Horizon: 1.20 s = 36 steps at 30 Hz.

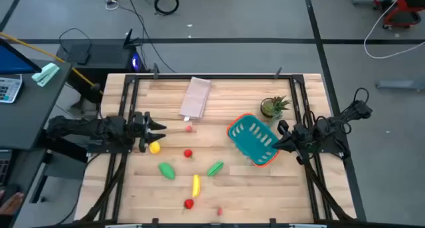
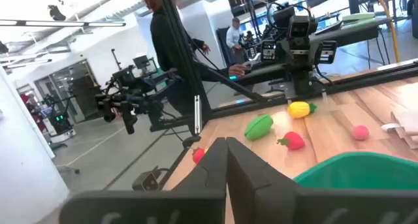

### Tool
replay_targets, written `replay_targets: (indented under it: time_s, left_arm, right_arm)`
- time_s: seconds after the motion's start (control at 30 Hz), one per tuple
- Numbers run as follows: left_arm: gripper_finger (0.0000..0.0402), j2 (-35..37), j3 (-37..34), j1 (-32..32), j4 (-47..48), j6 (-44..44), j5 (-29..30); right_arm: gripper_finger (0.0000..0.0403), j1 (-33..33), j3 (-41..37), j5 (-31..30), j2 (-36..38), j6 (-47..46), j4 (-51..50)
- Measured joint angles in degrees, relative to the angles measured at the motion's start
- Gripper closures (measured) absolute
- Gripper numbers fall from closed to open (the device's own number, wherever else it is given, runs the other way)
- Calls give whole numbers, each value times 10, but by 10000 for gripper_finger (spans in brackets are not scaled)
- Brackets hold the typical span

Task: Pick and placing Produce into tupperware

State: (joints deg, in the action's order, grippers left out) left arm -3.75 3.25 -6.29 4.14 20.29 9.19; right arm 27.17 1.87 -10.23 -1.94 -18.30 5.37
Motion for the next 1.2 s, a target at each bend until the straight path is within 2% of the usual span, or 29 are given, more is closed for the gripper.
replay_targets:
  time_s: [1.2]
  left_arm:
    - [202,0,0,0,0,0,0]
  right_arm:
    - [395,0,0,0,0,0,0]
